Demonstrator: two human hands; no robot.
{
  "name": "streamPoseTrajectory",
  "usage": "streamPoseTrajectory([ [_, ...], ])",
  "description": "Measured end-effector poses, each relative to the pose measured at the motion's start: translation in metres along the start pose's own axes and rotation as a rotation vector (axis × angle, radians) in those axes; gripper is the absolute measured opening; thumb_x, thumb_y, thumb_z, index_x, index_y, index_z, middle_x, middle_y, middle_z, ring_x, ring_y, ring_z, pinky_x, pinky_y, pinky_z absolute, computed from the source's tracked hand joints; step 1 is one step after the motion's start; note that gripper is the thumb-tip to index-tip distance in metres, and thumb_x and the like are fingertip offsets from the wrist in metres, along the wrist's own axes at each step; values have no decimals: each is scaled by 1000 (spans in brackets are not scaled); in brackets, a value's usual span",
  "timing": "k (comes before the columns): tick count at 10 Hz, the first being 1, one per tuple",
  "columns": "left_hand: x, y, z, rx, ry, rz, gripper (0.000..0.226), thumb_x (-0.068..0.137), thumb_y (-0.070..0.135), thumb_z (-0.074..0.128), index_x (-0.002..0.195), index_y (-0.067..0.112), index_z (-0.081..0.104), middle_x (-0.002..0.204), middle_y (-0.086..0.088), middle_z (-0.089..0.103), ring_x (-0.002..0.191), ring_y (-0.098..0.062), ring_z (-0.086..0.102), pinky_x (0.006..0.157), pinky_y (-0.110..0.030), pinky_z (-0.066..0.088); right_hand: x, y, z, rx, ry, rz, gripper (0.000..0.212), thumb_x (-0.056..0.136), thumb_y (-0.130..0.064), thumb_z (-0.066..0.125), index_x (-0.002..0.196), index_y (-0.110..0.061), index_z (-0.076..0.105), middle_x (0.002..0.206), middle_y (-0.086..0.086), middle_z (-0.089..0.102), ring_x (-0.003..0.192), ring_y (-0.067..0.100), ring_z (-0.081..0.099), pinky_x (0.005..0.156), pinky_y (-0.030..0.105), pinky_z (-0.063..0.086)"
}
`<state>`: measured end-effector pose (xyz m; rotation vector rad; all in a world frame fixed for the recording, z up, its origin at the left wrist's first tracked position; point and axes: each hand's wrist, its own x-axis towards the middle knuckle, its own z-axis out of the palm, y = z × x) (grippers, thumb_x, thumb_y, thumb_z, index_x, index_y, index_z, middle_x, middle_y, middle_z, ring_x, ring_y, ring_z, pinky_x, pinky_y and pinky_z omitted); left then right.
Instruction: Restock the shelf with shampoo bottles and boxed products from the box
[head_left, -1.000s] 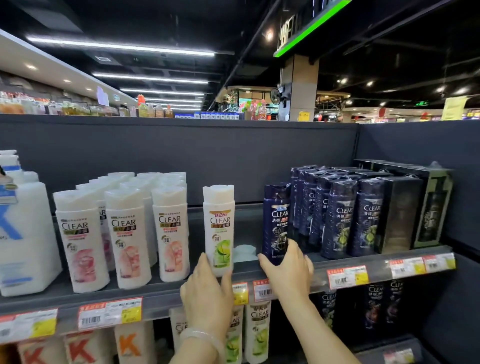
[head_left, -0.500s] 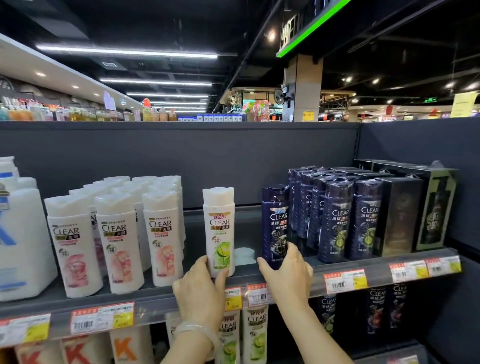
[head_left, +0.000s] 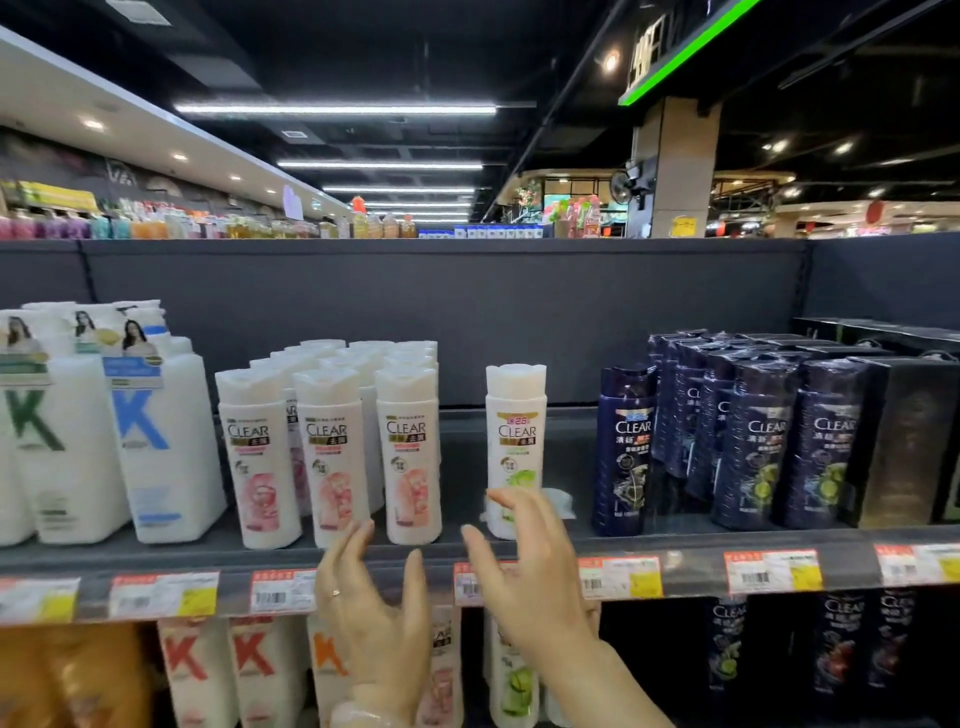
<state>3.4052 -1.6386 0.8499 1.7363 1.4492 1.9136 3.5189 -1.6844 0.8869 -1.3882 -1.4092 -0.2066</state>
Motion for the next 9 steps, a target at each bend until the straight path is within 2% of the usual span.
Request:
streamPoseTrajectory([
  [1,31,-18,-22,-15,72,-187,65,74,10,74,127,-7,42,135,-26,38,127,-37,36,107,-47,28,9,-22,38,57,-236,186,72,86,-41,59,144,-25,19,144,-11,27,135,5,23,112,23,21],
  [2,60,-33,-38,104,-32,-295,77,75,15,74,136,-2,32,143,-21,29,133,-34,26,111,-46,21,19,-28,58,20,-271,316,86,85,-40,61,147,-25,4,151,-4,20,140,13,21,113,29,20],
  [3,75,-46,-46,137,-146,-327,78,77,25,72,139,5,29,142,-17,33,133,-32,28,112,-46,24,17,-25,68,-36,-264,351,78,86,-40,60,145,-21,13,147,-1,32,134,14,33,110,29,28],
  [4,78,-59,-47,155,-187,-307,77,76,26,73,138,7,31,140,-16,36,131,-30,33,110,-45,27,14,-20,75,-133,-253,321,70,88,-43,55,144,-19,20,143,-2,39,130,13,38,110,28,32],
  [6,75,-75,-43,213,-168,-248,80,74,27,75,137,5,33,138,-16,41,129,-30,36,109,-46,28,12,-19,79,-140,-214,332,69,87,-44,56,143,-22,24,141,-6,41,129,9,39,110,27,32],
  [8,72,-84,-40,226,-173,-224,86,73,27,76,140,4,27,142,-19,36,132,-34,32,110,-50,26,11,-19,78,-135,-217,343,64,86,-43,58,139,-23,30,137,-7,46,125,9,42,108,31,36],
  [9,68,-78,-41,224,-187,-246,93,75,29,74,144,7,16,150,-16,23,138,-32,21,113,-49,19,11,-20,77,-106,-251,360,68,88,-42,56,143,-22,24,144,-4,38,132,11,36,111,33,32],
])
